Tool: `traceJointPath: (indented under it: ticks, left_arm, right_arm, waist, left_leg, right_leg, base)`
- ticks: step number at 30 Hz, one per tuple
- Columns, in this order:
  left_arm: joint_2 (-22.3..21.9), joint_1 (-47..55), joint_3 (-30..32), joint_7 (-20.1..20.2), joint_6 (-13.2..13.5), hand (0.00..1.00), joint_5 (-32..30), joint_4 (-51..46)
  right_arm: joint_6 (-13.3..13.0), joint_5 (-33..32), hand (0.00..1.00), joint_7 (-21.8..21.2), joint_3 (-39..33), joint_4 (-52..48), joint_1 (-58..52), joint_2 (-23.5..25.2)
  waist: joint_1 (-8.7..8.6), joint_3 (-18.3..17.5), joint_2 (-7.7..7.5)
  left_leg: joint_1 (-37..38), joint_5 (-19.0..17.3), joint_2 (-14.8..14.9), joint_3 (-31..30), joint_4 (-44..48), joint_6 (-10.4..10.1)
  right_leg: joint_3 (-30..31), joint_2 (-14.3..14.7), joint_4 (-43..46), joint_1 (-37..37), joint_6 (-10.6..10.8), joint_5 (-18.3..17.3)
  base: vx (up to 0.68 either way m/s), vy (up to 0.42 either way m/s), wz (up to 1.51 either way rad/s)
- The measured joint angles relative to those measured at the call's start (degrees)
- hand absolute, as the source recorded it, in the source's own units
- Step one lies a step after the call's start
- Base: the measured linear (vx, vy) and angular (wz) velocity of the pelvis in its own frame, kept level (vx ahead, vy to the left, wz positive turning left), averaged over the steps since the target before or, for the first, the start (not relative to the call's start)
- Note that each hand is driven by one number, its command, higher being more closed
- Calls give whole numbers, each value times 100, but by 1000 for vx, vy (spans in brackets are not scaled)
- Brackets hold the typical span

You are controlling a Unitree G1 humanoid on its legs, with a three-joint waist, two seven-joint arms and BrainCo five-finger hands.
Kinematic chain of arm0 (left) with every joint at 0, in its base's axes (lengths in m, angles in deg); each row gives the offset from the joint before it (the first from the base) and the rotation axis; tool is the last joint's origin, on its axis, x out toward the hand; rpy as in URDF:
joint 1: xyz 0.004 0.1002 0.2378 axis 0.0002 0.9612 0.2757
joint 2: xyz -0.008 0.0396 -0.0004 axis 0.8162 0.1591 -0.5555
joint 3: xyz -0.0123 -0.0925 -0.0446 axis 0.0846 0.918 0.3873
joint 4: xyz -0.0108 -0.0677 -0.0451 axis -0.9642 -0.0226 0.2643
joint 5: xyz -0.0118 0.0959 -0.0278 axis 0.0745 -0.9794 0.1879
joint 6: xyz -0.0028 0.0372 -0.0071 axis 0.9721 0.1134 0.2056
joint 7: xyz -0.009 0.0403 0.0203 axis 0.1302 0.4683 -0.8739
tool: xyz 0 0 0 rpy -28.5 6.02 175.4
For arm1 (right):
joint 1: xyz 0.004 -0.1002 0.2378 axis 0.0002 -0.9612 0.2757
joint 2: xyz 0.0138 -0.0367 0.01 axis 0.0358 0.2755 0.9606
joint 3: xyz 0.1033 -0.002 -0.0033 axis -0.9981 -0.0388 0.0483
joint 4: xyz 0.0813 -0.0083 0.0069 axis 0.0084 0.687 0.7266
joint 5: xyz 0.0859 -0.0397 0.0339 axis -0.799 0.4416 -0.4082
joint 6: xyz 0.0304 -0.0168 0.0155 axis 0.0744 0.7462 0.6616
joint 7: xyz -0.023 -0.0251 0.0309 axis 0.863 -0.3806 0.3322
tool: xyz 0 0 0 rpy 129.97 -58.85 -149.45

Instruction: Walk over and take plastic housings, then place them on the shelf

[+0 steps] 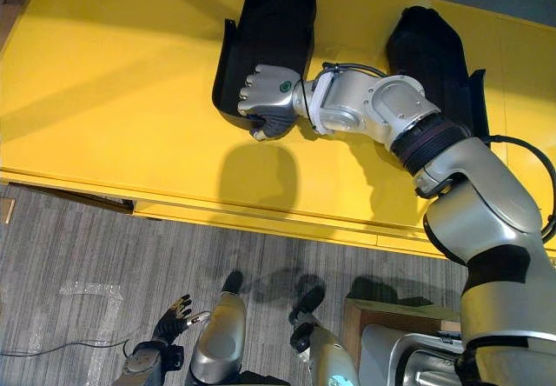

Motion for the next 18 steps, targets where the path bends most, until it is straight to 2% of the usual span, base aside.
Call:
traceJointPath:
  ticks: [4,8,13,17,18]
  left_arm:
    - [1,0,5,32,2,0,-2,3]
    - [7,0,61,48,57,0,-7,4]
    - [9,-2,116,66,117,0,-20,16]
    - [7,-6,129,65,110,0,-80,57]
    - [8,8,161,65,98,0,-136,64]
  right_arm:
    - [-79,218,0,253,108,58,76,-9]
    - [-124,284,0,431,108,60,170,-24]
    - [-104,284,0,433,105,-78,171,-80]
    - [-129,266,0,398,1,-1113,166,-389]
    - [-129,81,0,255,-81,-1566,156,-453]
  waist:
    - [0,5,-9]
    - [-3,60,-114]
    - [-3,98,-188]
    - [-42,61,-265]
    - [-147,22,-324]
  left_leg:
    - [8,0,8,-1,-31,0]
    - [12,7,23,6,-44,-11]
    - [95,7,32,80,-60,-11]
    - [229,7,57,270,-127,-11]
    - [305,7,57,308,-162,-11]
  right_leg:
    - [2,8,-7,-2,1,2]
    - [17,36,-50,5,-5,35]
    - [69,108,-353,172,-3,212]
    - [231,171,-615,294,-3,374]
    - [280,199,-740,382,-2,432]
  base:
    - [0,0,0]
    - [0,0,0]
    - [-11,26,-5]
    - [-7,62,-22]
    - [2,50,-17]
